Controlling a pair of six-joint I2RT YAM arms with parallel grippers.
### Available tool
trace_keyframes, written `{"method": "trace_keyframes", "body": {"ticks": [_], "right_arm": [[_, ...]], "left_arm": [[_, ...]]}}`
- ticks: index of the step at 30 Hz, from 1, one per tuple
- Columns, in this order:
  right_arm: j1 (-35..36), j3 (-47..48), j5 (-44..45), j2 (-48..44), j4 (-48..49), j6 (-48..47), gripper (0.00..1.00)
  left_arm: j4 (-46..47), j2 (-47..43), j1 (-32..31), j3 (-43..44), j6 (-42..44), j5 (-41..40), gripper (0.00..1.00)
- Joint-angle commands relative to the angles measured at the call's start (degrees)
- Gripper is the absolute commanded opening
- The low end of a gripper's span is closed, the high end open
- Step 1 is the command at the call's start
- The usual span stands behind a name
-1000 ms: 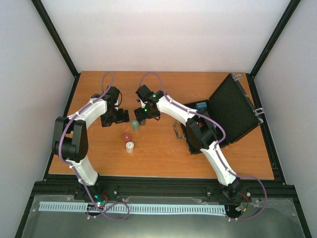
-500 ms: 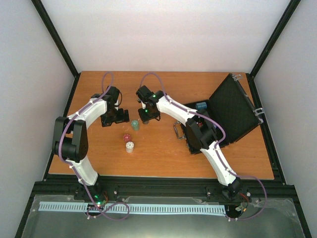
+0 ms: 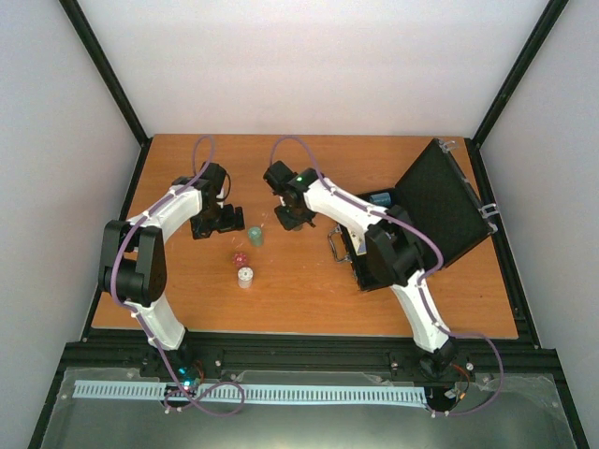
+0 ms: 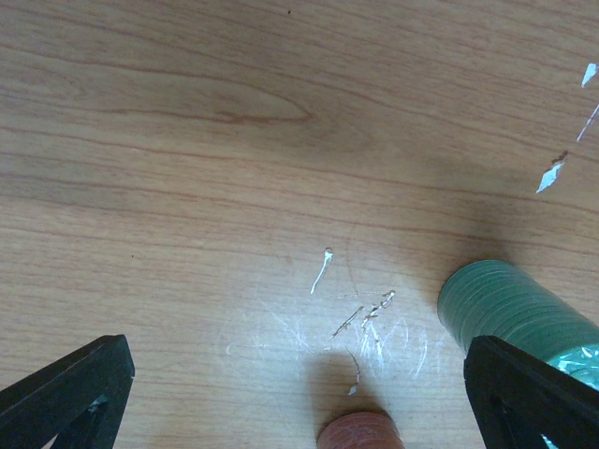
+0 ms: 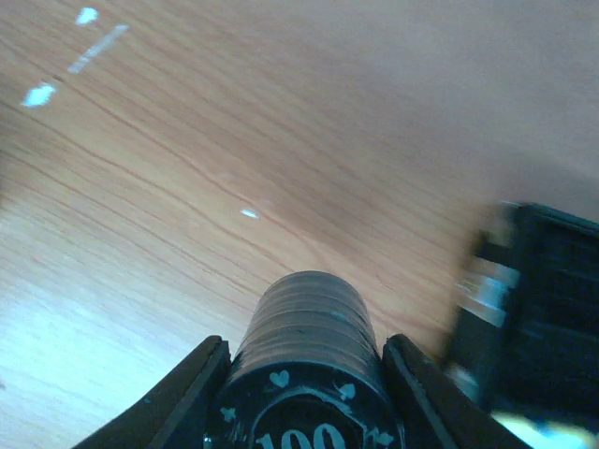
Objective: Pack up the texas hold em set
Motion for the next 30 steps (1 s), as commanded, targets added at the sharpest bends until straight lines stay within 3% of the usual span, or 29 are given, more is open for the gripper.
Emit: {"method": "trace_keyframes", "body": {"ticks": [1, 6, 11, 18, 30], "right_arm": [[-1.4, -5.3, 15.2, -9.6, -4.6, -4.4, 0.29], [-6.8, -16.1, 21.3, -16.0, -2.5, -5.4, 0.29], [-11.8, -22.0, 27.9, -16.6, 1.2, -8.5, 0.30], [-15.9, -22.9, 33.8, -13.4, 5.7, -12.4, 0.29], [-17.9, -23.0, 34.6, -7.8, 7.9, -13.5, 0.29]], "left_arm": [[0.8, -1.6, 0.4, 0.0, 1.0, 0.9, 1.00], [1.0, -1.3, 0.4, 0.0, 1.0, 1.4, 1.00], [1.1, -1.2, 0.4, -0.5, 0.9, 2.2, 1.00], [0.8, -1.1, 0.4, -1.0, 1.0, 2.1, 1.00], [0.2, 0.3, 0.4, -0.2, 1.1, 1.4, 1.00]]}}
